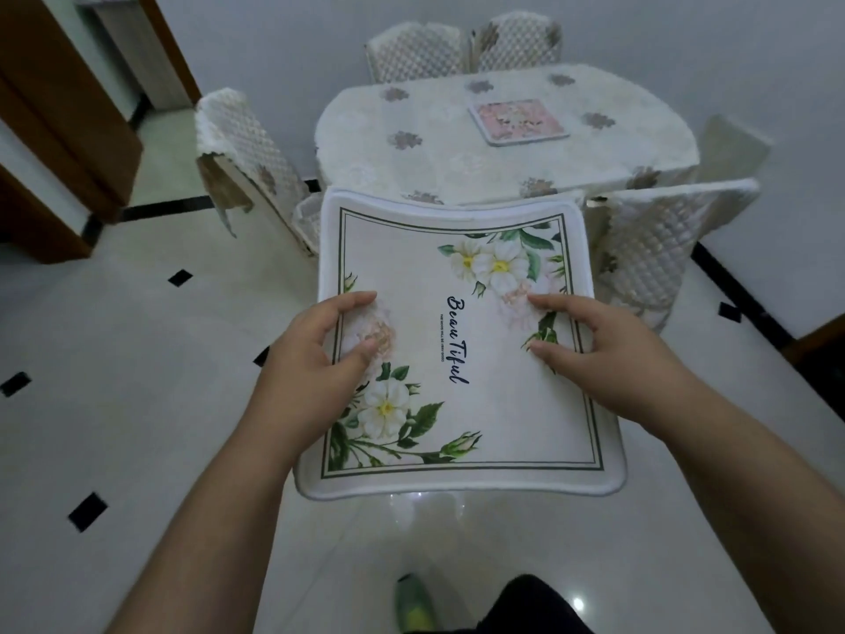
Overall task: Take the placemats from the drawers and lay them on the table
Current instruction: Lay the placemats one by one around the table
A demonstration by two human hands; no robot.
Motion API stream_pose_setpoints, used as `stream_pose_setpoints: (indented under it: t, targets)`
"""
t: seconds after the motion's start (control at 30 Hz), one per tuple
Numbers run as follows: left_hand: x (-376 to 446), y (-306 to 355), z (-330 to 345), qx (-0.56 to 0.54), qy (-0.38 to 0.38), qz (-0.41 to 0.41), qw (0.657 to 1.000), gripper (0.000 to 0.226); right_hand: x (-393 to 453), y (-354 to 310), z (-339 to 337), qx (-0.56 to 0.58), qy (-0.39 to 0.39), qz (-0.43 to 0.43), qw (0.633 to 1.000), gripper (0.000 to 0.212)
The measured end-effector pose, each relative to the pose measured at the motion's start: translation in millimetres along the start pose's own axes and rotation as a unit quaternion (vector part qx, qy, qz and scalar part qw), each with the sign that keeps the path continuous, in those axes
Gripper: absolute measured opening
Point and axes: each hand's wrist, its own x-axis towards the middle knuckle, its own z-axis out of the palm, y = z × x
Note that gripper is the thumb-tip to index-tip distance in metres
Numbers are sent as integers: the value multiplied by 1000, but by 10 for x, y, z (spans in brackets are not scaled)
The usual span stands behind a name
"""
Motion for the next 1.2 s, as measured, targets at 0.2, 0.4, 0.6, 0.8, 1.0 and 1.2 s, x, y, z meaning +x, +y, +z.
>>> stream_pose_setpoints:
  t: [0.2, 0.4, 0.6, 0.8, 1.0, 1.2]
  targets:
    - [435, 115, 198, -8, -53, 24, 998, 43, 124, 69, -198, 8, 35, 39, 999, 49]
    - [880, 297, 529, 1, -78, 32, 996, 43, 484, 307, -417, 9, 58, 50, 997, 48]
    - [1440, 602, 996, 29, -91, 39, 995, 43, 1059, 685, -739, 53, 59, 67, 995, 47]
    - [2003, 993, 1542, 54, -70, 62, 994, 46, 1777, 1026, -1237, 44, 61, 42, 996, 47]
    - [2390, 1241, 2156, 53, -62, 72, 994, 53, 2311, 1408, -1757, 51, 69, 46, 995, 45]
    - [2857, 1427, 2597, 41, -75, 55, 995, 52, 2699, 1678, -2051, 53, 67, 73, 994, 46]
